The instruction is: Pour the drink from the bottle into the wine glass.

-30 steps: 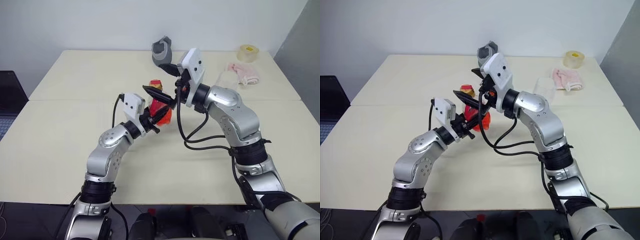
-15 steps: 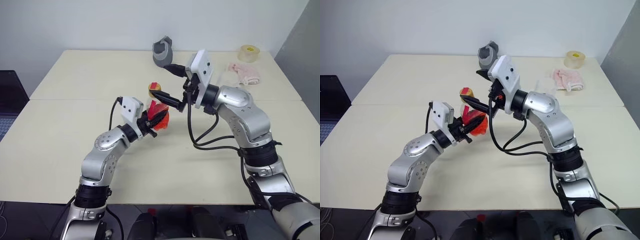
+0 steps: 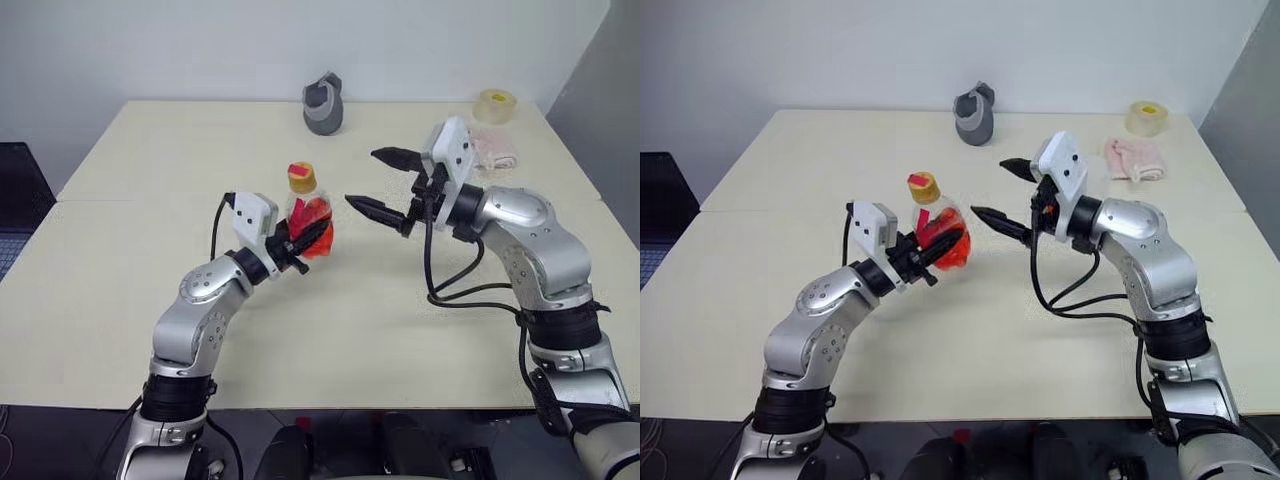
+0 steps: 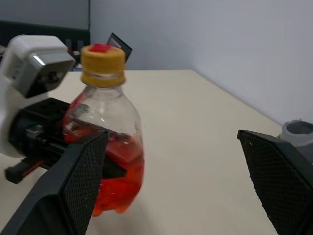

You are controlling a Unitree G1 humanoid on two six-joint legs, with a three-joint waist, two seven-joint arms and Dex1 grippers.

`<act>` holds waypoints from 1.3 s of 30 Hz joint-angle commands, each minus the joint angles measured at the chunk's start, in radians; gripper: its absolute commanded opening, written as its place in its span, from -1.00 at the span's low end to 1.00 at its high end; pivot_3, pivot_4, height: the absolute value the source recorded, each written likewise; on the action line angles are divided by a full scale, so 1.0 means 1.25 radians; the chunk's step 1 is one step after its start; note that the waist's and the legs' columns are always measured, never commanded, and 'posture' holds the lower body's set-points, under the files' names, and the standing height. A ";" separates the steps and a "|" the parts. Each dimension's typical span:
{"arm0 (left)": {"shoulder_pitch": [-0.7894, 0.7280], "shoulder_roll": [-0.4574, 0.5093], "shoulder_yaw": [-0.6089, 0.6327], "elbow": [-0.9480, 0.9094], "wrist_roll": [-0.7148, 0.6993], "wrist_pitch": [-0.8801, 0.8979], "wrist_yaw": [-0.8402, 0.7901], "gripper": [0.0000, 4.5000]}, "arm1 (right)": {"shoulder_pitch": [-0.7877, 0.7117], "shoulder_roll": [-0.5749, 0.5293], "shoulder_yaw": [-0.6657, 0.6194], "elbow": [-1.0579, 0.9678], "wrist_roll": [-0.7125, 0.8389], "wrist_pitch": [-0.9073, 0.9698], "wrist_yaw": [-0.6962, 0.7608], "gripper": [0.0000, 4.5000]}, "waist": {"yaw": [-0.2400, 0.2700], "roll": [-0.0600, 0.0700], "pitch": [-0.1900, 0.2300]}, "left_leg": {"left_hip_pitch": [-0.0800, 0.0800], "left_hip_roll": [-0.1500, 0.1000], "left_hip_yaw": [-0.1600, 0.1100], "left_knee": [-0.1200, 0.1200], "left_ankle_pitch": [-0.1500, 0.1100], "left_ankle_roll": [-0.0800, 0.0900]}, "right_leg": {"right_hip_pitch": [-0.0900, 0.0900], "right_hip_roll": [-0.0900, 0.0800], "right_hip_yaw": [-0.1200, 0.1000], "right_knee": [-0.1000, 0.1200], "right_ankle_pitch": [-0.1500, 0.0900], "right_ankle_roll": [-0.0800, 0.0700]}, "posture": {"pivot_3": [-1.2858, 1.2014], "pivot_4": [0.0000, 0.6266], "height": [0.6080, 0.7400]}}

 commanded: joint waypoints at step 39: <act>-0.008 -0.003 -0.010 -0.005 -0.003 -0.032 -0.024 -0.46 | -0.070 0.045 -0.007 0.024 -0.040 0.021 -0.104 1.00 | 0.001 0.000 0.000 | 0.000 0.000 0.000 0.000 0.000 -0.001 | 0.000 0.000 0.000 0.000 0.000 0.000 | 0.03 -0.52 1.00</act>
